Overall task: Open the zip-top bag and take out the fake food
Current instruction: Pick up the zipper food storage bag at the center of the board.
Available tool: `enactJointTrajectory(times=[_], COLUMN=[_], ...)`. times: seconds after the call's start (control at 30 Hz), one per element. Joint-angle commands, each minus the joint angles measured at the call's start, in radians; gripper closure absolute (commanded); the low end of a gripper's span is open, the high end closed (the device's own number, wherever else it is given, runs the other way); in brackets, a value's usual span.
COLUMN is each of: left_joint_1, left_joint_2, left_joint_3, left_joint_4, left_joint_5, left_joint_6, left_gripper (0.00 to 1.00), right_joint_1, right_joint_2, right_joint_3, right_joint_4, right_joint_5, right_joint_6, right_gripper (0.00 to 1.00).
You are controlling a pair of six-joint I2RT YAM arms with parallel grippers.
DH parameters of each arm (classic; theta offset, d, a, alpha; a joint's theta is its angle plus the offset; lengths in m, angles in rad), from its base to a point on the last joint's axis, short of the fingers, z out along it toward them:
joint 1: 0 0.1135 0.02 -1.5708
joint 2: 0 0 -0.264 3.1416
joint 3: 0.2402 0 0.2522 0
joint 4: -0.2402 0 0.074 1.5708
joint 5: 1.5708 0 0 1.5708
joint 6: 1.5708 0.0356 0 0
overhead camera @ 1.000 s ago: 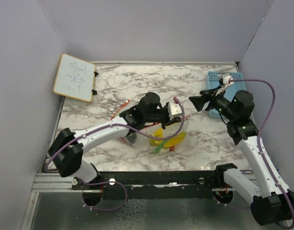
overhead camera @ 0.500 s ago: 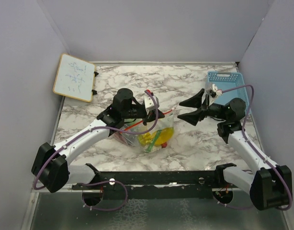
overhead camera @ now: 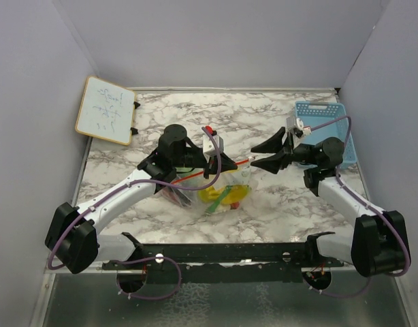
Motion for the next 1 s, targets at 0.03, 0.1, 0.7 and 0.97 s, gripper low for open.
enactJointTrajectory(times=[0.03, 0.1, 0.7, 0.97], left_joint_1=[-0.002, -0.002, -0.002, -0.007], left_joint_2=[0.000, 0.002, -0.007, -0.011], left_joint_3=[0.035, 0.038, 0.023, 0.033], left_joint_4=[0.112, 0.112, 0.159, 0.204], left_joint_5=[0.068, 0.071, -0.005, -0.095], left_joint_6=[-0.049, -0.052, -0.067, -0.088], left_gripper=[1.00, 1.00, 0.92, 0.44], right_joint_1=[0.008, 0.015, 0.072, 0.072], right_joint_2=[0.058, 0.078, 0.084, -0.038], right_joint_3=[0.018, 0.026, 0.034, 0.069], right_joint_4=[0.176, 0.194, 0.191, -0.204], right_joint_5=[-0.055, -0.057, -0.105, -0.041], right_joint_6=[0.075, 0.087, 0.084, -0.105], right_gripper=[0.54, 0.56, 0.98, 0.98])
